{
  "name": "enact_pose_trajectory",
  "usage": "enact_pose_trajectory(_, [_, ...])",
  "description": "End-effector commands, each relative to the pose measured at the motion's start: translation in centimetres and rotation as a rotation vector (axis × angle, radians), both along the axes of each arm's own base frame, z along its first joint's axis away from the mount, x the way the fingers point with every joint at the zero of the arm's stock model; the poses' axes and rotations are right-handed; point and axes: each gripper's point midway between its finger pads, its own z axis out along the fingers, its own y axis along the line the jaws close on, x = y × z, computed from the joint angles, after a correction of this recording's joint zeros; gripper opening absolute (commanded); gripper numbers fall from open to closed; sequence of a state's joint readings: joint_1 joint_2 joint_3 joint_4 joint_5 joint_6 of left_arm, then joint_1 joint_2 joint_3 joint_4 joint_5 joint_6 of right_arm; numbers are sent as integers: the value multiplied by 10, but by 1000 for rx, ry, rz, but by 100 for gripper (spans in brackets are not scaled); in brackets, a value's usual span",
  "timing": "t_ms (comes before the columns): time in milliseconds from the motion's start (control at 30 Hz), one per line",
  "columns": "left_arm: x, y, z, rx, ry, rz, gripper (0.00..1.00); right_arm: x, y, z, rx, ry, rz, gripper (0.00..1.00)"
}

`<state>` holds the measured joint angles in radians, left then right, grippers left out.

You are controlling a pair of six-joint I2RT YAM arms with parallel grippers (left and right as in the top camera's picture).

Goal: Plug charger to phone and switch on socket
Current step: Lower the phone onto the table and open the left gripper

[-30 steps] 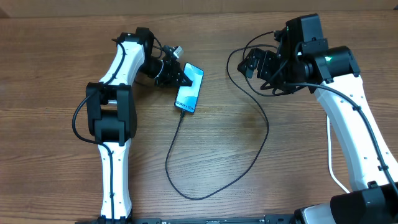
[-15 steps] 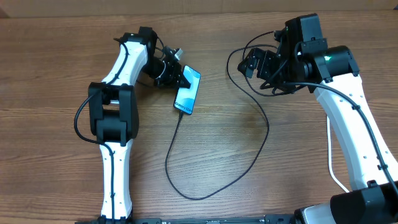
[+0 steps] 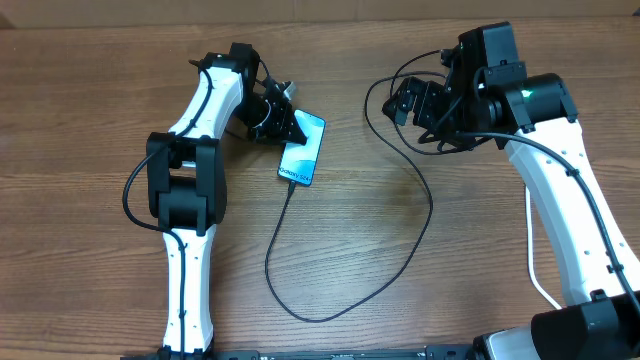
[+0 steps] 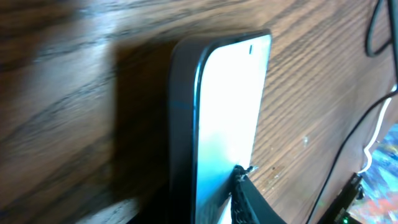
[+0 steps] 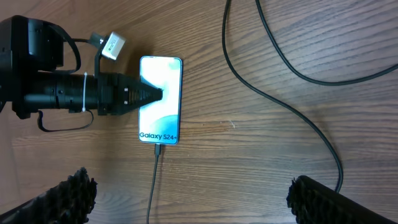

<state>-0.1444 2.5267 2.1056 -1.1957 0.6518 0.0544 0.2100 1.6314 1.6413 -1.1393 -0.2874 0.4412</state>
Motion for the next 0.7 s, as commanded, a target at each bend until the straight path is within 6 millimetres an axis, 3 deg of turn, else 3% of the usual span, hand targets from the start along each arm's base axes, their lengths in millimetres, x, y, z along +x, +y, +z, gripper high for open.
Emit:
enact_pose_trajectory(0, [3, 12, -10, 101, -8, 6, 27, 0, -3, -3, -7, 7, -9, 100])
enact_pose_trajectory(367, [2, 42, -23, 289, -19, -3, 44, -2, -10, -7, -44, 22, -26, 100])
enact_pose_trajectory(467, [1, 51, -26, 345, -14, 1, 62, -4, -14, -9, -68, 30, -38, 100])
enact_pose_trajectory(667, [4, 66, -19, 439, -15, 48, 70, -8, -21, -13, -103, 52, -51, 100])
